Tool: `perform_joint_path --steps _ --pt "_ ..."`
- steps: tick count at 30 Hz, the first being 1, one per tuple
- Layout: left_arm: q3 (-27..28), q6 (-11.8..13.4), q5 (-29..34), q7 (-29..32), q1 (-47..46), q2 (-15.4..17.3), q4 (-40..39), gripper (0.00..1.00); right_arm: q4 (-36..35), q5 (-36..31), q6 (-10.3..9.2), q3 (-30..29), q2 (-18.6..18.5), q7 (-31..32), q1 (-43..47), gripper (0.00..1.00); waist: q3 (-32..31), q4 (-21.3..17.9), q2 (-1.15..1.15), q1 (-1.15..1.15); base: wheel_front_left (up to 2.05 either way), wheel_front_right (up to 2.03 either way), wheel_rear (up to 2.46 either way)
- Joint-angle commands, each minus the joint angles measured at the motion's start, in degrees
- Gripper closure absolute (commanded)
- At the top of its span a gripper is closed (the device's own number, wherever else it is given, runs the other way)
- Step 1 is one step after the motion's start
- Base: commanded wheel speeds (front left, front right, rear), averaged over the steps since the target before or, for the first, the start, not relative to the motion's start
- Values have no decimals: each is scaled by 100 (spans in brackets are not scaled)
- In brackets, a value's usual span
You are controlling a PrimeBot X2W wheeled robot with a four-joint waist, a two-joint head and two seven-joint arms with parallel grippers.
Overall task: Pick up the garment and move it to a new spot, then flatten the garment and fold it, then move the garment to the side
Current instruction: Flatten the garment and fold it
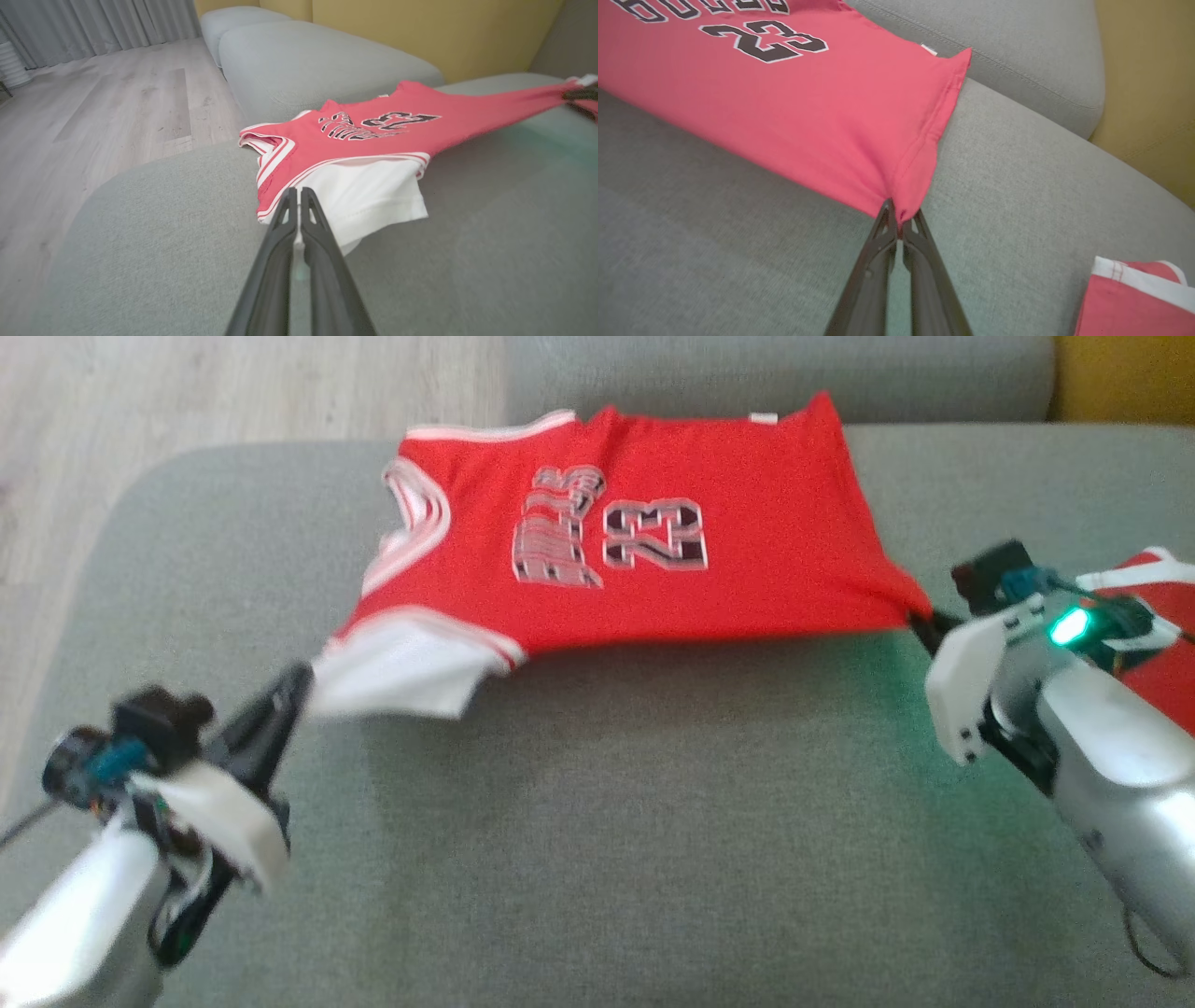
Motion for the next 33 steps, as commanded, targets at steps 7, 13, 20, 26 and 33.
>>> perform_joint_path --steps 7,13,20,26,33 --pt "-191 315 460 530 578 920 -1227 100 -1643 1643 -11 1016 -1171 952 487 100 -499 14 0 1 0 0 0" --pt "-271 582 308 1031 1164 1283 -2076 100 -2609 2791 -11 1429 -1904 1774 911 100 -737 37 0 1 0 0 0" --pt "-190 824 224 1213 1191 1329 -2543 100 -3130 3277 -11 1448 -2236 1770 1046 100 -738 24 0 1 0 0 0" --pt "-172 757 234 1290 821 1196 -2384 100 -3039 3297 -11 1326 -2118 1662 854 100 -528 -25 0 1 0 0 0" --pt "-157 529 281 1335 213 1042 -1898 100 -2717 3315 -11 1134 -1857 1564 540 100 -164 -92 0 1 0 0 0"
